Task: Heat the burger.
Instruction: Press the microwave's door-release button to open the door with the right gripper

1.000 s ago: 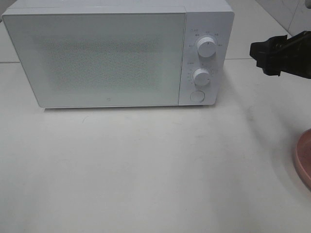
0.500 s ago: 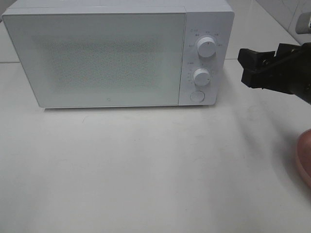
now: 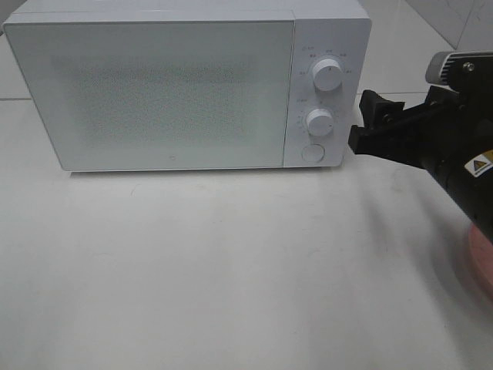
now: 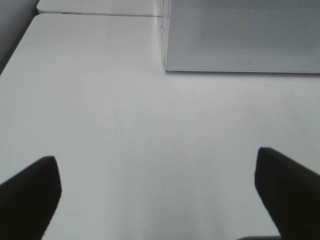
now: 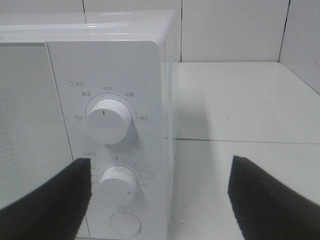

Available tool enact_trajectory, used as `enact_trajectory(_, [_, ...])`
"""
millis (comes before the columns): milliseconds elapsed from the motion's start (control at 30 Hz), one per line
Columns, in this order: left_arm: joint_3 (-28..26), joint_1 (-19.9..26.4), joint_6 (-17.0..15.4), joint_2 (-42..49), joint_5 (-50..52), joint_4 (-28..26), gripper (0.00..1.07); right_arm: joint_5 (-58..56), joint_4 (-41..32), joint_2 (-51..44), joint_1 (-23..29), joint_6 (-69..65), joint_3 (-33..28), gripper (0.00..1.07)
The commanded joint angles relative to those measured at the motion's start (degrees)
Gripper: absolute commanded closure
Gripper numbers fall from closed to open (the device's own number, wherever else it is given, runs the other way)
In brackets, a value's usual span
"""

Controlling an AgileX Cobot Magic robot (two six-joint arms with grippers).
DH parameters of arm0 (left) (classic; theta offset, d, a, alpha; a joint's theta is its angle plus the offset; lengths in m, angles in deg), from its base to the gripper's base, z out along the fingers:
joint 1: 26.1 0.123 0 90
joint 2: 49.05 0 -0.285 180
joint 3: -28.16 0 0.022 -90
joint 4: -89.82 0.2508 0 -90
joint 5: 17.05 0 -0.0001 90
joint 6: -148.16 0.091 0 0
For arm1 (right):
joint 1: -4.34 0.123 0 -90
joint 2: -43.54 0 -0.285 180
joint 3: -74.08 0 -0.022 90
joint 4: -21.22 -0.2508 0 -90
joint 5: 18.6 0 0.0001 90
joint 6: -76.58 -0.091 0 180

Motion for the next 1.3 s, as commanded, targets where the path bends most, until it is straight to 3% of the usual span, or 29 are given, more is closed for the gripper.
enact_trajectory(33, [0.11,0.11,0.00,1.03,0.74,-0.17,0.09,5.79,-3.95,2.58,4.01,0.97,-0.06,0.32])
enact_trajectory(467, [0.11,0.11,0.00,1.03,0.74,-0.17,0.09,10.54,-17.42,8.25,12.61,0.97,0.34,0.32])
enact_trajectory(867, [0.11,0.11,0.00,1.03,0.74,-0.17,0.09,7.56,-19.02,9.17,13.75,-0.17,0.63,0.32])
enact_trajectory(1067, [0.11,0.11,0.00,1.03,0.74,-0.17,0.09,5.50,-19.02,9.17,13.75,-8.48,0.63,0.35])
enact_trajectory(1300, [0.11,0.11,0.00,1.03,0.74,-0.17,0.09,1.83,-18.96,9.17,13.75,-29.16,0.63,0.50])
